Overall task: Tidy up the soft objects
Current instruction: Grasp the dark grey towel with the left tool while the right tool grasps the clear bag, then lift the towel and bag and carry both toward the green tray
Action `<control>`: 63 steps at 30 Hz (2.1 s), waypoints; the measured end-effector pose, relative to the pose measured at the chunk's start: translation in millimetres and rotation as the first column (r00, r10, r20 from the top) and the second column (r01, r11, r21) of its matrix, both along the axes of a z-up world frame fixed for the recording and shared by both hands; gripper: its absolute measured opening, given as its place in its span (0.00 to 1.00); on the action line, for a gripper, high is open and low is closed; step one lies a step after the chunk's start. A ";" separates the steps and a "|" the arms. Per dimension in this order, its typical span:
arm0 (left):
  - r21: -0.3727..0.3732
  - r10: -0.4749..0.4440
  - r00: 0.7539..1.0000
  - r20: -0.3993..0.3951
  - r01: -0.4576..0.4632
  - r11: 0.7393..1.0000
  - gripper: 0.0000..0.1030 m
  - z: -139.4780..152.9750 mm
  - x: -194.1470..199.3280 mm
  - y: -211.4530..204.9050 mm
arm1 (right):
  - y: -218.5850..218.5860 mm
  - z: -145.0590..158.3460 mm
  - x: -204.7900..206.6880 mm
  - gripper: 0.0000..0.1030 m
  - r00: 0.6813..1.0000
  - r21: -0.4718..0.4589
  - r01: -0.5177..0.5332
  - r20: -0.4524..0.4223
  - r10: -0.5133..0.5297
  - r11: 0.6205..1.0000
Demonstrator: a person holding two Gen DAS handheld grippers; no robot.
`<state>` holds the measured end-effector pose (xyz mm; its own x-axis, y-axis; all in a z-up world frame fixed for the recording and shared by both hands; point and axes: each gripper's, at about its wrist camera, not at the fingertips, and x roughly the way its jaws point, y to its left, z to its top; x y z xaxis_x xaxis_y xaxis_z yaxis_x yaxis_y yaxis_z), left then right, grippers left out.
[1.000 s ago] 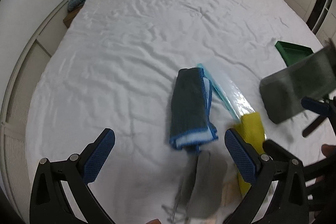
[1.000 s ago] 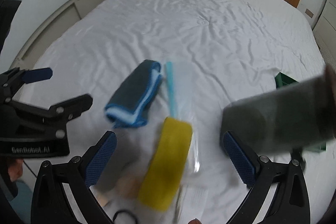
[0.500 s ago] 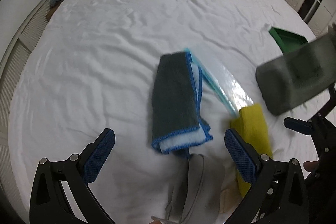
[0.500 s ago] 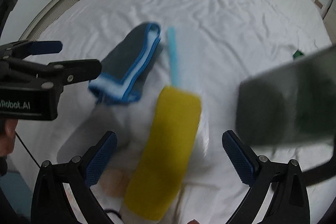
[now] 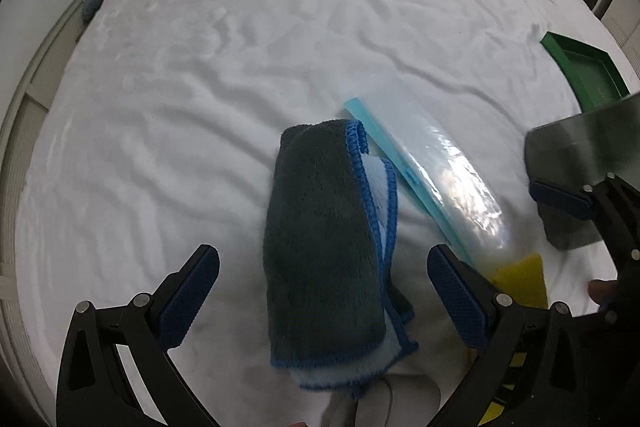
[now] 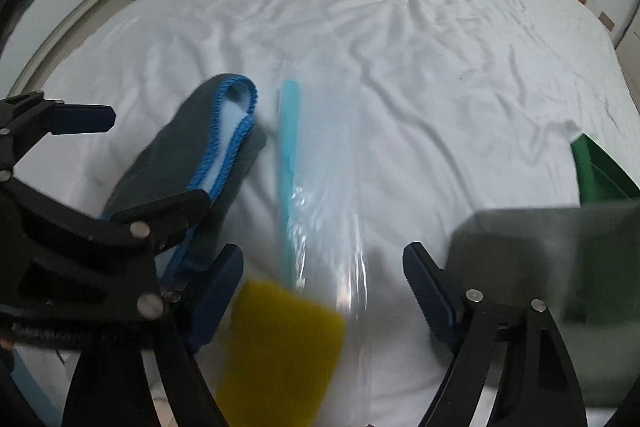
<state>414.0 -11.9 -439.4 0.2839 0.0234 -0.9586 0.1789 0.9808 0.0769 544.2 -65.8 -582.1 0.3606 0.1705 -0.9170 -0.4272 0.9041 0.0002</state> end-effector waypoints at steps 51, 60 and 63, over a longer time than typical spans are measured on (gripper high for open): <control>-0.026 0.014 1.000 0.007 -0.014 1.000 0.28 1.9 -24.7 4.0 | 8.0 18.3 24.0 0.04 0.972 0.075 -0.018 0.234 -0.001 0.997; -0.035 0.047 0.997 0.067 -0.045 0.998 0.28 29.0 -36.7 0.4 | 3.8 48.6 17.9 0.04 0.946 0.107 -0.007 0.322 -0.028 0.994; -0.040 0.063 0.995 0.077 -0.060 0.997 0.28 35.1 -41.8 5.8 | 0.6 60.0 17.4 0.04 0.939 0.123 -0.001 0.342 -0.042 0.992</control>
<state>372.2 -6.2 -404.3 0.3571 0.0079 -0.9340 0.1131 0.9922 0.0516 561.5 -65.2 -522.1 0.6543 0.2606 -0.7099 -0.4018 0.9151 -0.0344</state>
